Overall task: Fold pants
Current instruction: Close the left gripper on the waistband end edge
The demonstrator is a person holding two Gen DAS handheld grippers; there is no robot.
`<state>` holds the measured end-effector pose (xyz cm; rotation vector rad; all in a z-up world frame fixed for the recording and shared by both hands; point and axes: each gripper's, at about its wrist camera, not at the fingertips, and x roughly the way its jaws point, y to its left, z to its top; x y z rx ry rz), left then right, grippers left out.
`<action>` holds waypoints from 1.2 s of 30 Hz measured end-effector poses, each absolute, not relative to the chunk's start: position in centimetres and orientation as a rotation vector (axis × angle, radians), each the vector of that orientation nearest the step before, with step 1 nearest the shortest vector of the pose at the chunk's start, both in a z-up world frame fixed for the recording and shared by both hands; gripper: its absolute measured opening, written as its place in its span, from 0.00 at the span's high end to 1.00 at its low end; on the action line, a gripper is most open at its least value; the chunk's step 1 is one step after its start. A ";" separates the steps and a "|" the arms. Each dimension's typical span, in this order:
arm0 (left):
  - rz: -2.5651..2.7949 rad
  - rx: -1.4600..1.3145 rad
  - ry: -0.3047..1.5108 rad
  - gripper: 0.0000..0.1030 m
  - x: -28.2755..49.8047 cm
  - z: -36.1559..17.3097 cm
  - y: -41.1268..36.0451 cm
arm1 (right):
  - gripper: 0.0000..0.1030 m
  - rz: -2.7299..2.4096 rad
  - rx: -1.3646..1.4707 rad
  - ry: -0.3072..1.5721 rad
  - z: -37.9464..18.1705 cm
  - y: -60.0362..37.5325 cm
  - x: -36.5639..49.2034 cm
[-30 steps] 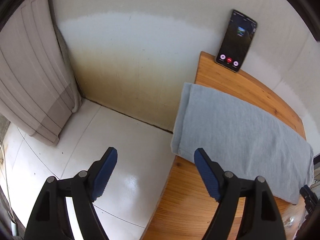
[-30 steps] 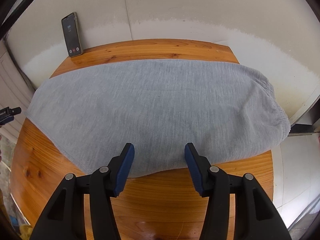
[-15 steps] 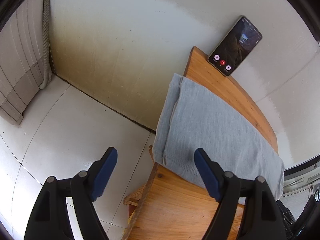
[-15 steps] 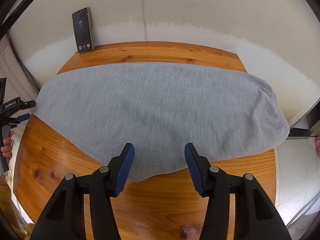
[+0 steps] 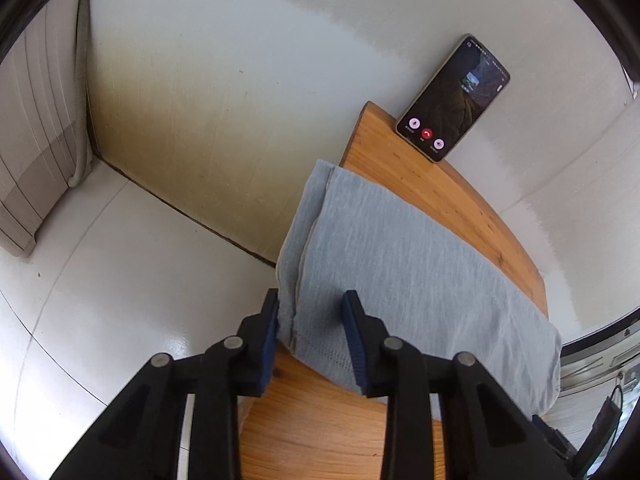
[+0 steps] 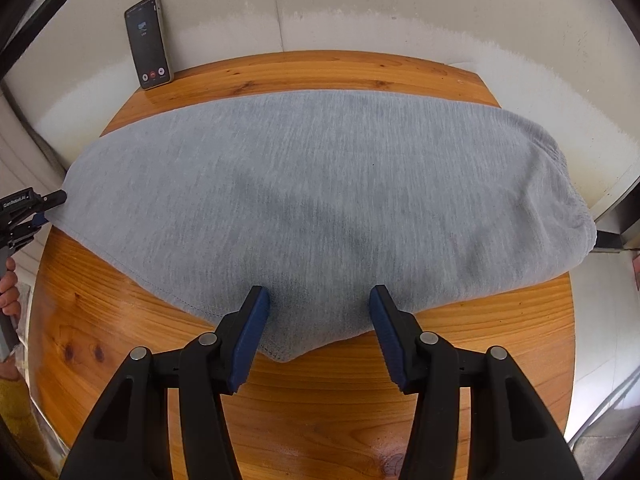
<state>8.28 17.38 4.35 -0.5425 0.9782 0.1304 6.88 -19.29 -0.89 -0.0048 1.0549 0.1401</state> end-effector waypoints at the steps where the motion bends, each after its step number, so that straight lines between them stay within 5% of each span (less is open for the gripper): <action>1: 0.139 -0.513 0.976 0.76 8.3 4.6 17.1 | 0.44 0.145 -0.006 1.054 -1.0 -19.3 6.8; 4: 0.145 -0.464 0.959 0.88 8.2 5.4 16.6 | 0.31 0.178 -0.026 1.049 -1.2 -18.8 6.7; 10: 0.131 -0.444 0.904 0.92 7.9 7.2 16.1 | 0.14 0.183 -0.162 1.056 -2.0 -16.4 6.6; 23: 0.106 -0.372 0.943 0.92 8.3 6.4 14.4 | 0.20 0.227 -0.178 0.988 -0.8 -16.7 5.2; 29: 0.158 -0.336 0.957 0.76 8.3 5.3 14.1 | 0.20 0.239 -0.172 0.957 0.2 -16.5 4.7; 36: 0.162 -0.337 0.943 0.79 7.9 5.0 13.9 | 0.20 0.230 -0.160 0.951 0.6 -16.7 4.8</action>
